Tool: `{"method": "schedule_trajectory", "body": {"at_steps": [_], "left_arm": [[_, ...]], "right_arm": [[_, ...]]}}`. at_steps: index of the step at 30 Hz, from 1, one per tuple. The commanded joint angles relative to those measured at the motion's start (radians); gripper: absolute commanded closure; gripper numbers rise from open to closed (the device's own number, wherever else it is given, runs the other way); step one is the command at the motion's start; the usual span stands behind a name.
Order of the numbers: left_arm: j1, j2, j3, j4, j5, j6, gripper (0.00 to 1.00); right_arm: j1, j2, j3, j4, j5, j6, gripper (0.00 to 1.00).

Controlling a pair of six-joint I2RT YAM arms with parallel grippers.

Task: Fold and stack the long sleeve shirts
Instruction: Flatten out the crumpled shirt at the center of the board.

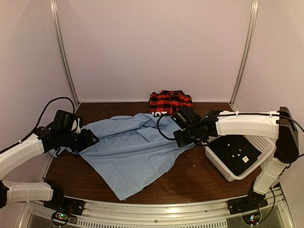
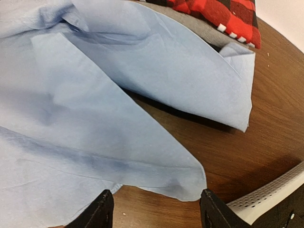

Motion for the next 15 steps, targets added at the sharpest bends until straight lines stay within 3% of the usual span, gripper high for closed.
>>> {"method": "schedule_trajectory", "body": {"at_steps": [1,8,15], "left_arm": [[-0.223,0.128,0.050,0.050,0.012,0.013,0.46],[-0.426,0.374,0.090,0.175,0.132,0.053,0.46],[-0.489,0.521,0.082,0.187,0.188,0.089,0.46]], "right_arm": [[0.049,0.041,0.078,0.016,0.016,0.002,0.37],[0.074,0.138,0.100,0.127,-0.099,0.001,0.47],[0.116,0.242,0.086,0.200,-0.132,0.023,0.53]]}}
